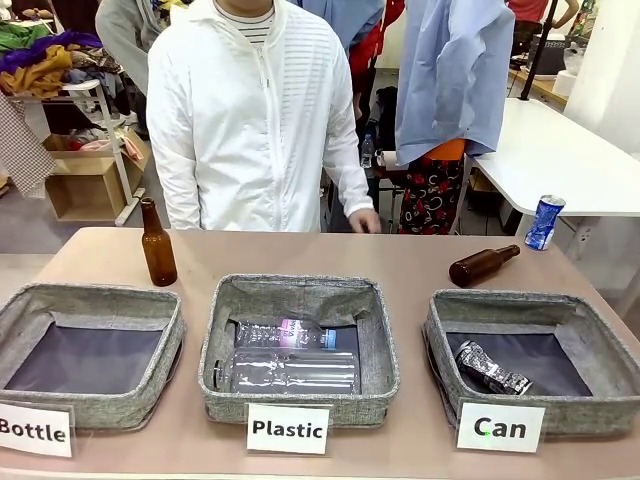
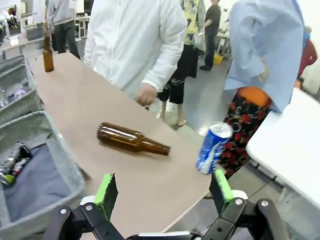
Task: Sort the can waste into the basket.
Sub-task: Pick up the can waste from the table and place it in the right Fabric basket.
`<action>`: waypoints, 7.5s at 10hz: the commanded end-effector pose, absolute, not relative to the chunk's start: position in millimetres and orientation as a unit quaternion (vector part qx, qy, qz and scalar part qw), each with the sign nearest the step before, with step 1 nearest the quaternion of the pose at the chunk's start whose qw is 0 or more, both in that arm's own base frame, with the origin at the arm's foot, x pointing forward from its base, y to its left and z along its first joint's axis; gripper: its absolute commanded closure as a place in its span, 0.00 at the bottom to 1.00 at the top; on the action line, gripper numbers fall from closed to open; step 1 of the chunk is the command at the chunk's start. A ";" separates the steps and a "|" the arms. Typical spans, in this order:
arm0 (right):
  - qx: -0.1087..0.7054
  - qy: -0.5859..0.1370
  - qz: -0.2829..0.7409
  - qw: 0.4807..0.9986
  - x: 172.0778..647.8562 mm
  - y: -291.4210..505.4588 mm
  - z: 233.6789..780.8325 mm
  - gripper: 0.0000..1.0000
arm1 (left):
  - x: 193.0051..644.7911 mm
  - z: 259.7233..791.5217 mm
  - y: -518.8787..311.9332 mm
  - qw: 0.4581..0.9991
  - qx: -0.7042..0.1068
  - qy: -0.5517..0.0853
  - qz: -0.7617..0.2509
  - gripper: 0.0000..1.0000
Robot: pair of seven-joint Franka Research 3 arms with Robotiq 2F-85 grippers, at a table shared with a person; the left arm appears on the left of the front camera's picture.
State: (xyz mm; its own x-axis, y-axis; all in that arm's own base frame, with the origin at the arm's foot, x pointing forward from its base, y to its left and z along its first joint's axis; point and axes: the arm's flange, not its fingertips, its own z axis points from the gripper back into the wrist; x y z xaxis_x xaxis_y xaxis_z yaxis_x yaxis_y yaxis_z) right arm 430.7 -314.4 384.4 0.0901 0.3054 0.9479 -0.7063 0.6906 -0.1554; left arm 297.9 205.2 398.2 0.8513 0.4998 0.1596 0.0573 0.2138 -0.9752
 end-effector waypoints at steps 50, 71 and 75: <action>0.218 -0.574 0.268 0.742 652.9 -267.1 237.9 0.00 | 156.3 513.0 339.6 0.600 -0.698 -0.380 0.089 0.00; 0.361 -0.386 0.464 0.711 462.1 -226.2 498.8 1.00 | 283.2 468.9 79.7 0.765 -0.592 -0.251 0.042 0.00; 0.342 -0.245 0.534 0.734 399.0 -145.0 492.5 1.00 | 317.0 458.1 82.6 0.787 -0.572 -0.229 0.032 0.00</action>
